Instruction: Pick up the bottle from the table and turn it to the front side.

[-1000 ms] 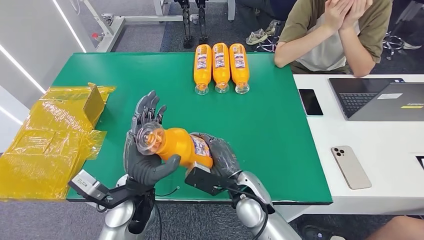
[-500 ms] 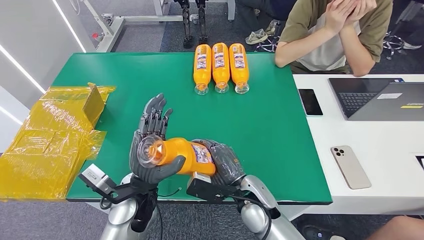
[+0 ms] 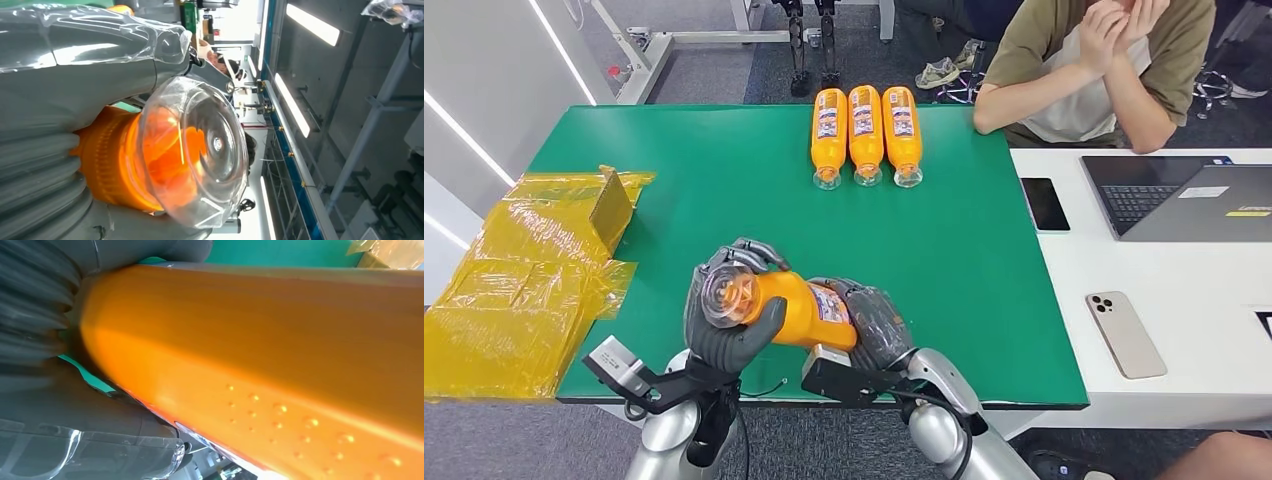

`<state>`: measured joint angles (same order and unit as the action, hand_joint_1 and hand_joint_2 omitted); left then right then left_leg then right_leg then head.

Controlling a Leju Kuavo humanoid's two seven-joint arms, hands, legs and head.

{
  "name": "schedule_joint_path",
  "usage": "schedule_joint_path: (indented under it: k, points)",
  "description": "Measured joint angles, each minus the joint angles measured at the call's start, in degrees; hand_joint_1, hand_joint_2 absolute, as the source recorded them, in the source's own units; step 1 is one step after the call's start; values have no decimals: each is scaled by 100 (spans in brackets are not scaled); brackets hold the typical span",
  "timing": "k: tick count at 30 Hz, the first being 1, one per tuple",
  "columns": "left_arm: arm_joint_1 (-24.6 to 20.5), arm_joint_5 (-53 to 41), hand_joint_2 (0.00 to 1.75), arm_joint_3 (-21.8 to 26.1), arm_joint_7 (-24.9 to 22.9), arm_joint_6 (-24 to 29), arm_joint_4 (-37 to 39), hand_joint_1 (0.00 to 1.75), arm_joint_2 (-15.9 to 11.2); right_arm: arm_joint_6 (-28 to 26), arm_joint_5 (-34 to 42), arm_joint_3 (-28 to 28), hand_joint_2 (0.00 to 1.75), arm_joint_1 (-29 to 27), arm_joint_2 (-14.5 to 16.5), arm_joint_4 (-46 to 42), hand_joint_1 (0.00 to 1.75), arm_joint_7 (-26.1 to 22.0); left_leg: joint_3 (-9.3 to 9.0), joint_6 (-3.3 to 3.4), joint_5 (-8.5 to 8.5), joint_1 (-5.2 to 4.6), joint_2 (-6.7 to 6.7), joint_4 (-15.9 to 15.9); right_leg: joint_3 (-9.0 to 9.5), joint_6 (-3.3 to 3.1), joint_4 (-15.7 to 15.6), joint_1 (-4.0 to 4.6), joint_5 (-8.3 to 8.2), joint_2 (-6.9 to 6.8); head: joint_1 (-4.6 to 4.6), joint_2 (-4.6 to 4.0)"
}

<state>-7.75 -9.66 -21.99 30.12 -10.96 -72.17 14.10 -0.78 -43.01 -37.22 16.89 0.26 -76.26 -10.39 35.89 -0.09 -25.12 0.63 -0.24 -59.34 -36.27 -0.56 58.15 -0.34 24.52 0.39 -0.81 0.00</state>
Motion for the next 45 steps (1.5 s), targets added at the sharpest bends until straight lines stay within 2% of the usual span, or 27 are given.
schedule_joint_path:
  k: [8,9,12,13,18,24,27,31,33,42,45]
  points:
    - [23,0,175,0,0,9,0,175,0,1,-18,-7,175,-3,0,0,173,-14,1,0,0,0,-1,0,0,0,0,0,0,-1,-1,0]
    - [24,0,175,0,0,10,0,175,0,-4,-17,-7,175,-4,0,0,152,-16,1,0,0,0,-1,0,0,0,0,0,0,-1,0,0]
    - [28,-4,175,0,0,13,-2,175,1,-52,-28,-7,175,-18,0,0,23,-38,1,0,0,0,-1,0,0,0,0,0,0,-1,0,0]
    - [28,-7,175,0,-1,14,-2,175,1,-90,-48,-8,175,-29,0,-2,0,-49,1,0,0,0,-1,0,0,0,0,0,0,-1,0,0]
    - [26,-16,175,0,-22,14,0,175,7,-469,-159,-28,175,-201,46,-119,0,-150,1,-1,0,0,-1,0,-1,0,0,0,0,-1,-1,0]
    - [23,74,175,25,-97,140,-1,175,47,-1180,235,-9,175,-545,223,-572,0,-486,1,-2,-1,0,-1,1,-2,-1,0,0,3,-1,-1,0]
    - [22,36,175,80,-170,476,-7,175,55,-1493,511,39,175,-721,316,-836,0,-780,1,-2,-2,0,-1,1,-2,-1,0,0,3,0,0,0]
    - [25,-651,175,199,-344,1572,-71,175,51,-1973,855,95,175,-954,422,-1143,0,-1239,1,-2,-2,0,-1,2,-2,-1,0,0,3,0,0,0]
    - [26,-912,175,286,-407,1934,-113,175,42,-2100,921,114,175,-1051,452,-1257,0,-1352,1,-2,-2,1,-1,2,-2,-2,0,0,3,-1,1,-1]
    - [29,-1029,175,386,-435,2072,-187,175,33,-2137,958,148,175,-1205,497,-1473,0,-1404,3,-2,-2,0,-2,2,-1,-1,0,0,3,-2,0,0]
    - [29,-1422,175,414,-592,2370,-198,175,20,-2242,1075,152,175,-1235,512,-1492,0,-1526,3,-2,-2,0,-2,2,-1,-1,0,0,3,-2,-1,0]
